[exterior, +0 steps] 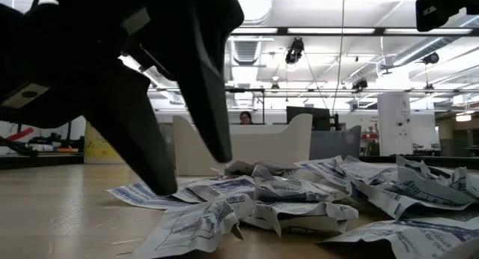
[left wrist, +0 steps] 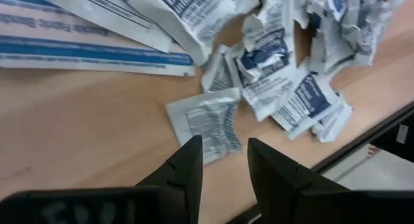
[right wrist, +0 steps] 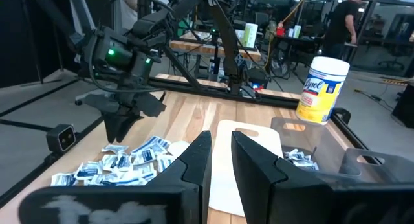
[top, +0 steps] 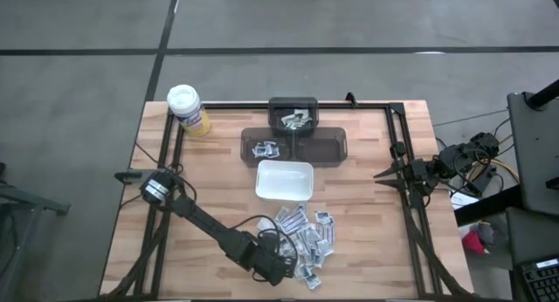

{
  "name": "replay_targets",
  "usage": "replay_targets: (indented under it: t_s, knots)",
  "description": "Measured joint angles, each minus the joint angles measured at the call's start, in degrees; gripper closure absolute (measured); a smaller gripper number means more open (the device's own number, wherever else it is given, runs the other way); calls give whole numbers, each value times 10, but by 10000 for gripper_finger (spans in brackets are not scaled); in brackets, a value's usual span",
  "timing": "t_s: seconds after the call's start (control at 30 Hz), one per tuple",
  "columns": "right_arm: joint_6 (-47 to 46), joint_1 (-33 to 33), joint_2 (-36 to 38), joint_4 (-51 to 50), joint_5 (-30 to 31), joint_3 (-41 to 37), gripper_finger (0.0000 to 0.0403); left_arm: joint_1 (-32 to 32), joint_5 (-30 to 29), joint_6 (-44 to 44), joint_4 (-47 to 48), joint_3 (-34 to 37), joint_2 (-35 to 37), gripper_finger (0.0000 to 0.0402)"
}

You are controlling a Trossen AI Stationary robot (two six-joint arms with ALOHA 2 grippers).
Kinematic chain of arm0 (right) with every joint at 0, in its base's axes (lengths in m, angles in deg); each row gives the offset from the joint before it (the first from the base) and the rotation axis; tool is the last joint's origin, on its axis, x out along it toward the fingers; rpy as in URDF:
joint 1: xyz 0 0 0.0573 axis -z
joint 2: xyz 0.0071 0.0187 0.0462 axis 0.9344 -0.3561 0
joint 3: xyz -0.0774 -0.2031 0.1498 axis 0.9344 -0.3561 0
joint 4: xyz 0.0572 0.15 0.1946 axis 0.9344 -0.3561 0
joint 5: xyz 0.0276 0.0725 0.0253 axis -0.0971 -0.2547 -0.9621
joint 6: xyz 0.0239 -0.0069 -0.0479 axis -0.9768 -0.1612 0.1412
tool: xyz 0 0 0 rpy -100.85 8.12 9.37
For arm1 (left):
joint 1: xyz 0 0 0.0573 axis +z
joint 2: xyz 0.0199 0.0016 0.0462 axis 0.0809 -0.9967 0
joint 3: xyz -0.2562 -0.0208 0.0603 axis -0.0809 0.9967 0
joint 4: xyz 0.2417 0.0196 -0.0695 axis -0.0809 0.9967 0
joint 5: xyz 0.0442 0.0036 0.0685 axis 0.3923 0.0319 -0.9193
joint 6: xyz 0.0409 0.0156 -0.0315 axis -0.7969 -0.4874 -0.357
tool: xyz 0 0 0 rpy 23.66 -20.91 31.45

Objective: Pick & Place First Aid Supplies
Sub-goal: Put the alcohol pad into the left black bin

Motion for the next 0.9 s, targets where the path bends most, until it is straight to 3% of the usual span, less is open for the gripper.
replay_targets:
  t_s: [0.9]
  knots:
    - [1,0,0,0,0,0,344,1,-13,0,-38,44,0,287]
